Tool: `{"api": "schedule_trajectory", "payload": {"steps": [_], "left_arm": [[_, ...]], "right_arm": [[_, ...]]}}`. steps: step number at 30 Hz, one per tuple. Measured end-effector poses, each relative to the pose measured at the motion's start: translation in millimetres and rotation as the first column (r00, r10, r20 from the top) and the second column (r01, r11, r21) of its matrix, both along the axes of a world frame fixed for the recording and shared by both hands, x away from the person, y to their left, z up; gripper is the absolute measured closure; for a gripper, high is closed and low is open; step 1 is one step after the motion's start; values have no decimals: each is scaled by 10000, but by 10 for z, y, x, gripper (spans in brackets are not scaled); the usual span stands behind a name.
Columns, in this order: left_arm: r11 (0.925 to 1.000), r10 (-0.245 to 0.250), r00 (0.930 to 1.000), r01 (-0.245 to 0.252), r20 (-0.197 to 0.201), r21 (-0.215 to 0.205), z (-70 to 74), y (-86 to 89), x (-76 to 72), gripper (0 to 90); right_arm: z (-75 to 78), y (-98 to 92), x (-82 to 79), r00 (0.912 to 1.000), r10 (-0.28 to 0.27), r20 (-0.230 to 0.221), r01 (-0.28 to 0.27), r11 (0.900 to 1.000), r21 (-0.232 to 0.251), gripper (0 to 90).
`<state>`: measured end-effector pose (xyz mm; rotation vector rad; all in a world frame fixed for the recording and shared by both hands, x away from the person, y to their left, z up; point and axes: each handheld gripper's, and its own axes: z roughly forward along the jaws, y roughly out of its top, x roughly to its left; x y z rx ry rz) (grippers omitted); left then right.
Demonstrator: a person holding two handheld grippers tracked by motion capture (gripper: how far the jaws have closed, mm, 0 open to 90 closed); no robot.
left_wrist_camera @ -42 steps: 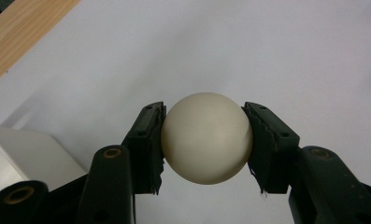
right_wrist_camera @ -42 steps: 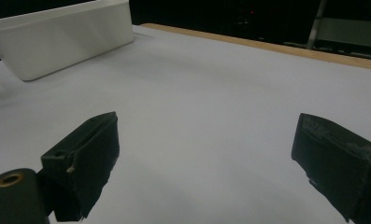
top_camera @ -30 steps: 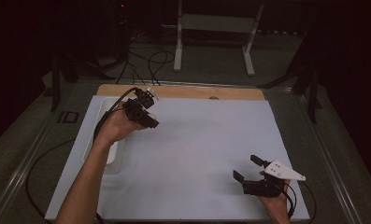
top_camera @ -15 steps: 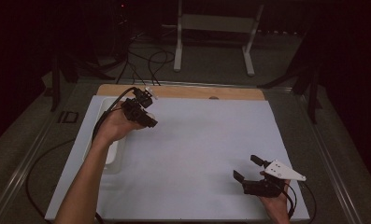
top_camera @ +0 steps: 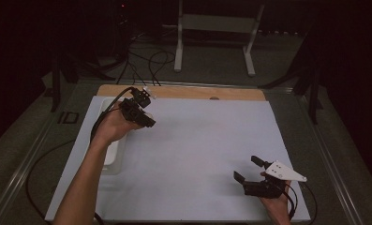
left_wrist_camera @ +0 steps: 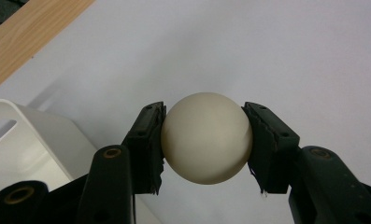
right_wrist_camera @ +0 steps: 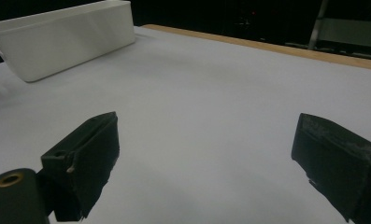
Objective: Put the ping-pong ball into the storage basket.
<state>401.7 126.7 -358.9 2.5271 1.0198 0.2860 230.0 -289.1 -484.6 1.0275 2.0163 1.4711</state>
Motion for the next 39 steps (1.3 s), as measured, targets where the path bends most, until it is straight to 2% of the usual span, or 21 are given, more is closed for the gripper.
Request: {"api": "schedule_trajectory", "payload": {"steps": [22,39], "left_arm": [[9999,-161,9999,161,24,25,21,65,-3,513],[9997,-222,9996,221,193,56,52,170,-19,512]], "right_arm": [[-6,8,6,10000,29,-35,-29,10000,19,73],[3,-2,2,10000,-1,-12,1,10000,42,73]]}}
